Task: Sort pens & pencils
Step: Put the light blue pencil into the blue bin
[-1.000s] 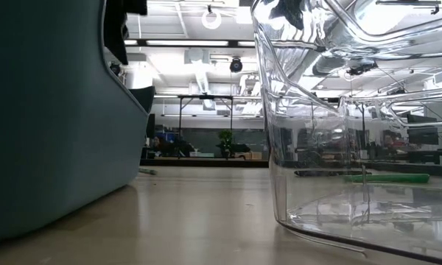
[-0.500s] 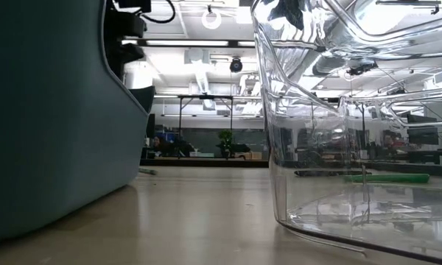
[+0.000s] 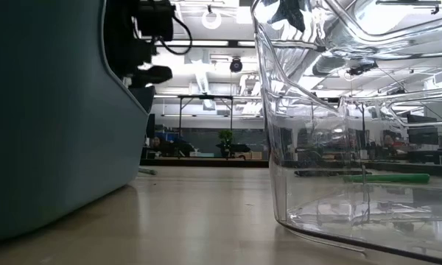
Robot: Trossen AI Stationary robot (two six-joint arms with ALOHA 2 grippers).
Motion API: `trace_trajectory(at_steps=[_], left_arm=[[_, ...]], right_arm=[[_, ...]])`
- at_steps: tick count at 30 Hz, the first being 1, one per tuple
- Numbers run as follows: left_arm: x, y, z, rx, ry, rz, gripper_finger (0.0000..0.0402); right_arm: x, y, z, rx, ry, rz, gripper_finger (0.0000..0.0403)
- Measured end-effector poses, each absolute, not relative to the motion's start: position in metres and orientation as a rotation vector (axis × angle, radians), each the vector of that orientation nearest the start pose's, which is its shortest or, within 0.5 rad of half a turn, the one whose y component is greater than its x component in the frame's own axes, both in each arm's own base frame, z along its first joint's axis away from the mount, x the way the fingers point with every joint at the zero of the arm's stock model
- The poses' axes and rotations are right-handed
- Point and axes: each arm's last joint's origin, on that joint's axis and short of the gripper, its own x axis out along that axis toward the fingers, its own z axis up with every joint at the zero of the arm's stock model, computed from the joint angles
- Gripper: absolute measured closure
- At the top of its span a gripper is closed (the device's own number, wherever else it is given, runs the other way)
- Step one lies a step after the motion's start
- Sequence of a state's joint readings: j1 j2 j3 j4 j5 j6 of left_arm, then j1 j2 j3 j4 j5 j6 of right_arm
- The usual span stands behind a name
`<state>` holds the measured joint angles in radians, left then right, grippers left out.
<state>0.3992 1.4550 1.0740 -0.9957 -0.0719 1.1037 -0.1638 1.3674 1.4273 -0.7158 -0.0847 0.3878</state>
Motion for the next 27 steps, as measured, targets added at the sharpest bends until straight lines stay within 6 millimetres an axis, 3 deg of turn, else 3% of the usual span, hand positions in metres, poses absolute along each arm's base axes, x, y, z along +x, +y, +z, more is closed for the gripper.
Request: trace_trajectory(at_steps=[5, 12, 27], left_arm=[[0.252, 0.109, 0.224, 0.776, 1.375, -0.4, 0.0314], [0.261, 0.112, 0.21, 0.765, 1.369, -0.447, 0.0346], [0.276, 0.117, 0.179, 0.766, 1.361, -0.568, 0.0348]], right_arm=[[0.281, -0.044, 0.378, 0.475, 0.627, -0.217, 0.0245], [0.281, -0.045, 0.378, 0.479, 0.618, -0.239, 0.0245], [0.281, -0.045, 0.378, 0.485, 0.607, -0.265, 0.0245]])
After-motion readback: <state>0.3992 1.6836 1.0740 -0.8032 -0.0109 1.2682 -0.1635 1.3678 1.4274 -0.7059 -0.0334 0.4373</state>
